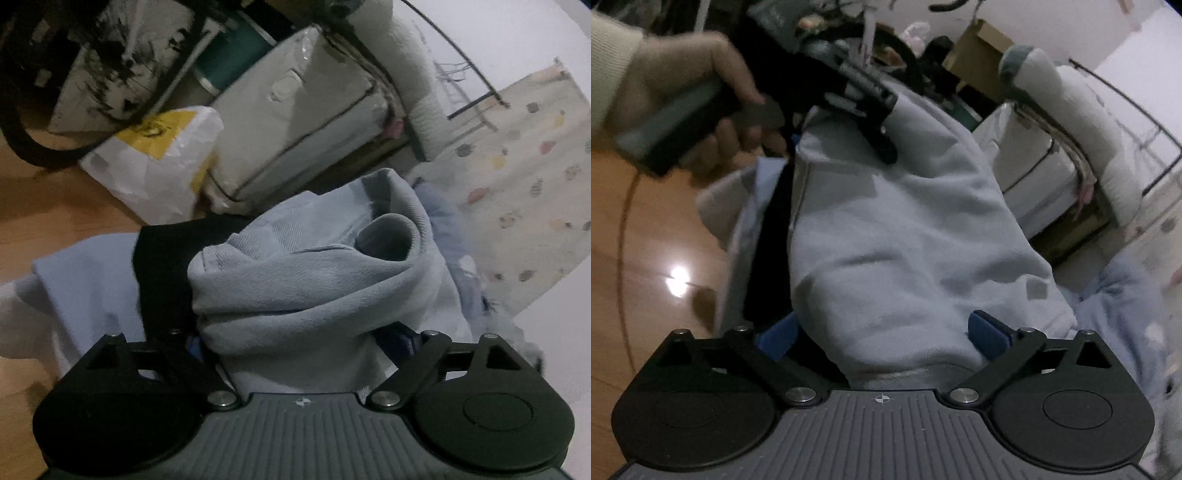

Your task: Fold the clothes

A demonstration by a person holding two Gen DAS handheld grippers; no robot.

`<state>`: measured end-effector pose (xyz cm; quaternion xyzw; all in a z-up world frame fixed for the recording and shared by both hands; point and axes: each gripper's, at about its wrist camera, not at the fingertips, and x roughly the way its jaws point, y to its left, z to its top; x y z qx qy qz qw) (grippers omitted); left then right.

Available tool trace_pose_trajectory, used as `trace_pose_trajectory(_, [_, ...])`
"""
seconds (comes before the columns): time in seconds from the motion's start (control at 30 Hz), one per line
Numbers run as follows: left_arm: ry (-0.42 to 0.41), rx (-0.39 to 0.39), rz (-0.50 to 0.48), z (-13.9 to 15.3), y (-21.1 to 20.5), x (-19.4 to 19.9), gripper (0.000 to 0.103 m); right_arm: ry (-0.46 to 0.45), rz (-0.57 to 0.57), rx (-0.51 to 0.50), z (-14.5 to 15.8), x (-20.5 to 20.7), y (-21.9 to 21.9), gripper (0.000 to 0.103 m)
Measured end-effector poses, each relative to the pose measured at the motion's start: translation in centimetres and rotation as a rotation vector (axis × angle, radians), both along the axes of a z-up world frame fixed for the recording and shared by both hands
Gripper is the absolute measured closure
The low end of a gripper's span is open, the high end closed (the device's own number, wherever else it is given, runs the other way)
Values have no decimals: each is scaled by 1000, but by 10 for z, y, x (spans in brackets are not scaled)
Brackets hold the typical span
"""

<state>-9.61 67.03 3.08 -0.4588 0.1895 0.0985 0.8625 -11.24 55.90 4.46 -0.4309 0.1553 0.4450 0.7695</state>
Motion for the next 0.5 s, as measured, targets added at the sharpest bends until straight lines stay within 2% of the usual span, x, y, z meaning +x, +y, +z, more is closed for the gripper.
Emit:
trace_pose_trajectory(0.1, [40, 36, 53, 5, -3, -10, 10, 124, -48, 35, 8, 16, -15, 2])
trace_pose_trajectory(0.2, [65, 80, 127, 15, 0, -23, 7, 302, -154, 143, 24, 49, -37, 2])
trace_pose_trajectory(0.3, [100, 127, 194, 29, 3, -36, 5, 422, -260, 203, 33, 73, -60, 2])
trace_pose_trajectory(0.37, [126, 168, 223, 40, 0, -43, 5, 431, -300, 243, 39, 76, -80, 2])
trace_pose_trajectory(0.43, [145, 230, 242, 54, -8, -45, 5, 392, -340, 296, 47, 77, -102, 2])
trace_pose_trajectory(0.5, [109, 277, 271, 70, -18, -52, 0, 378, -375, 370, 61, 77, -132, 2])
